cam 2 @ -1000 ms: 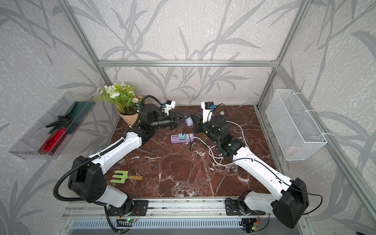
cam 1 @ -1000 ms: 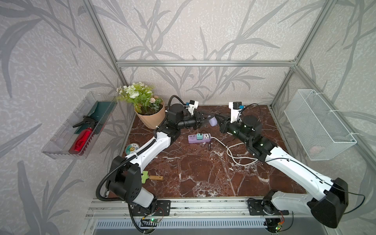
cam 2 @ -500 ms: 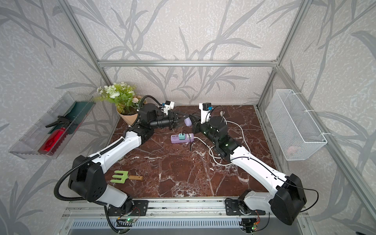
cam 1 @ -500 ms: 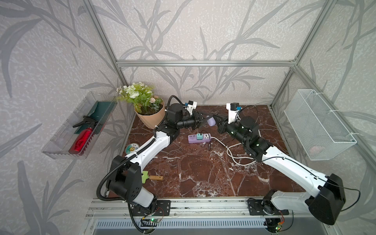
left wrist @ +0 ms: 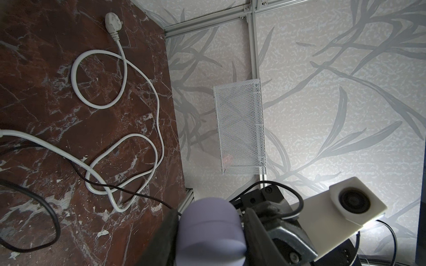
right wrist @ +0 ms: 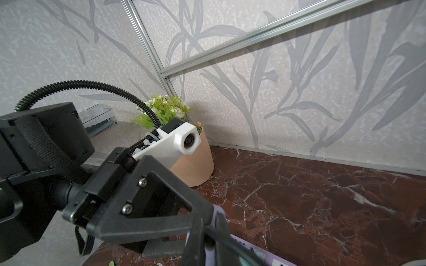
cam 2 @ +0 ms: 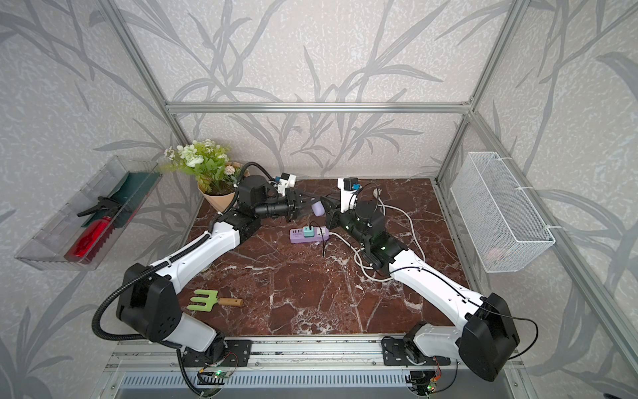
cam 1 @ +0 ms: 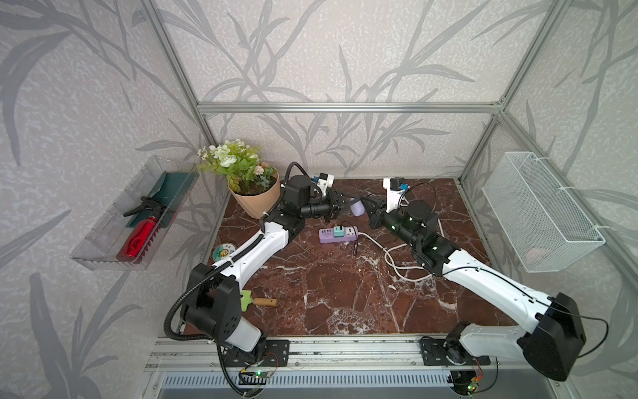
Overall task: Charge the bluetooth headset
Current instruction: Insert the charging cable into the bluetooth headset.
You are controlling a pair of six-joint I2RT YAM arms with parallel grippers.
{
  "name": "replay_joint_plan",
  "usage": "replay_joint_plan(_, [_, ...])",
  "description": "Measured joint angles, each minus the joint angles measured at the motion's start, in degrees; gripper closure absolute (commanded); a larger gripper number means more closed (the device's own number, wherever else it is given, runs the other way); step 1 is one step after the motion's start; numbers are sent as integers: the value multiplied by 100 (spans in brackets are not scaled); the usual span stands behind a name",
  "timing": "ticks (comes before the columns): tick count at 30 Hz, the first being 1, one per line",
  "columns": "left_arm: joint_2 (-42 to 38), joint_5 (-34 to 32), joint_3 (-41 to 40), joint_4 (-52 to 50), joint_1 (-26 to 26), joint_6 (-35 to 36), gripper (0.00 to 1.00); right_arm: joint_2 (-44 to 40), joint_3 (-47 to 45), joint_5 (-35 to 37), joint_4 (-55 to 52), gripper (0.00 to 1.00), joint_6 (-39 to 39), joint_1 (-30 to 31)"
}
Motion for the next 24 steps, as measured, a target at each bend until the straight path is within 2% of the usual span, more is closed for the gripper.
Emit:
replay_joint_plan(8, [0, -26, 0, -20, 15, -7, 100, 79, 63, 20, 50, 100, 94, 0])
replay_joint_plan(15, [0, -103, 0, -20, 120, -7, 100, 393, 127, -76, 426, 100, 474, -35])
replay_joint_plan(24, [0, -129, 0, -37, 129, 94, 100, 393, 70, -577, 566, 100, 669, -240])
